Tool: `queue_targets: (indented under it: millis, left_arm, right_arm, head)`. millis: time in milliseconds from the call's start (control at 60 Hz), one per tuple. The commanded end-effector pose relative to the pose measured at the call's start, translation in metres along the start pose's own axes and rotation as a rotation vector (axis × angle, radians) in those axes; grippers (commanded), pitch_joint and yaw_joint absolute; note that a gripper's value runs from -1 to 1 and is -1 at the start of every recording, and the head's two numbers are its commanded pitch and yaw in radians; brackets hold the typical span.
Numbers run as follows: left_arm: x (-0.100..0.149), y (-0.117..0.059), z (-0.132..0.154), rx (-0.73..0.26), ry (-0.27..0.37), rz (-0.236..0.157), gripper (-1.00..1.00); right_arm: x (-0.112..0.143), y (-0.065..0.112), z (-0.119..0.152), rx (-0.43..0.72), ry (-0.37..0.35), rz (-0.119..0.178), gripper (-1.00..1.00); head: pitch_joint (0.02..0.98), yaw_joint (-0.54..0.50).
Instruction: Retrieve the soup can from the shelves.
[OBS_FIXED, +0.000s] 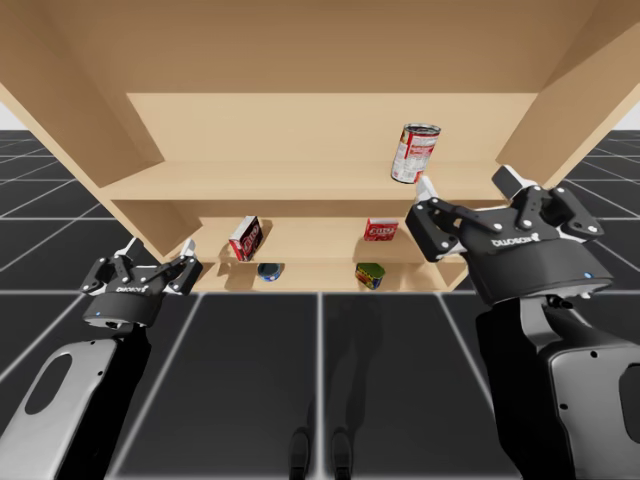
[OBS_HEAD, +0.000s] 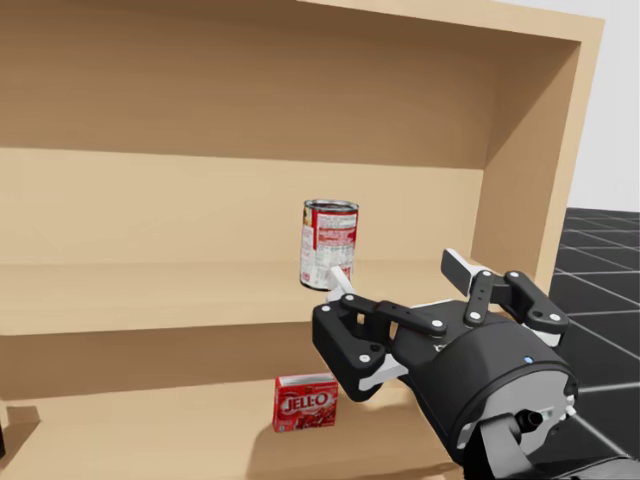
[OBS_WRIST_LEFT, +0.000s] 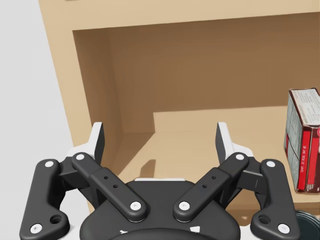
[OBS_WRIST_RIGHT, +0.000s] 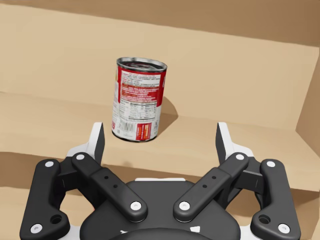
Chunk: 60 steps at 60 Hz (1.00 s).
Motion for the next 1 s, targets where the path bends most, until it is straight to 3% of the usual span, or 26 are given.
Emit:
queue_targets:
  millis: [17, 83, 283, 350, 633, 717, 733, 750, 767, 800, 850, 1000]
  left_arm:
    - [0.001, 0.0, 0.0, 0.001, 0.0, 0.003, -1.0]
    - [0.001, 0.001, 0.0, 0.003, 0.0, 0.003, -1.0]
    - [0.001, 0.001, 0.0, 0.004, 0.001, 0.004, -1.0]
    - [0.001, 0.001, 0.0, 0.007, 0.0, 0.004, -1.0]
    - [0.001, 0.002, 0.0, 0.007, 0.0, 0.002, -1.0]
    - [0.001, 0.002, 0.0, 0.006, -0.001, 0.002, -1.0]
    - [0.001, 0.002, 0.001, 0.006, -0.001, 0.003, -1.0]
    - [0.001, 0.002, 0.001, 0.007, -0.002, 0.003, -1.0]
    - [0.001, 0.002, 0.001, 0.007, -0.003, 0.003, -1.0]
    - [0.001, 0.002, 0.001, 0.006, -0.004, 0.004, -1.0]
    - [0.001, 0.003, 0.001, 0.007, -0.005, 0.004, -1.0]
    - [0.002, 0.003, 0.001, 0.008, -0.01, 0.005, -1.0]
  right_arm:
    - [0.008, 0.016, -0.021, 0.054, 0.049, -0.022, -1.0]
    - [0.009, 0.018, -0.028, 0.056, 0.059, -0.025, -1.0]
    - [0.006, 0.025, -0.064, 0.031, 0.072, 0.023, -1.0]
    - [0.004, 0.024, -0.075, 0.024, 0.087, 0.024, -1.0]
    - [-0.009, 0.02, -0.109, 0.0, 0.124, 0.014, -1.0]
    - [-0.012, 0.019, -0.113, 0.034, 0.149, -0.004, -1.0]
    - [-0.013, 0.019, -0.113, 0.034, 0.147, -0.013, -0.85]
    - [-0.015, 0.019, -0.113, 0.009, 0.138, -0.026, -0.14]
    - [-0.015, 0.019, -0.113, 0.009, 0.138, -0.021, 0.97]
    - [-0.016, 0.019, -0.113, 0.007, 0.137, -0.012, 1.0]
    - [-0.016, 0.018, -0.111, 0.006, 0.133, -0.025, 1.0]
    - [-0.01, 0.014, -0.099, -0.009, 0.1, 0.006, 1.0]
  head:
    - [0.258, -0.27]
    - [0.258, -0.26]
    - [0.26, -0.26]
    - [0.259, -0.25]
    - [0.264, -0.24]
    - [0.265, -0.24]
    - [0.265, -0.24]
    - [0.265, -0.24]
    - [0.265, -0.24]
    - [0.265, -0.24]
    - [0.266, -0.24]
    - [0.269, -0.24]
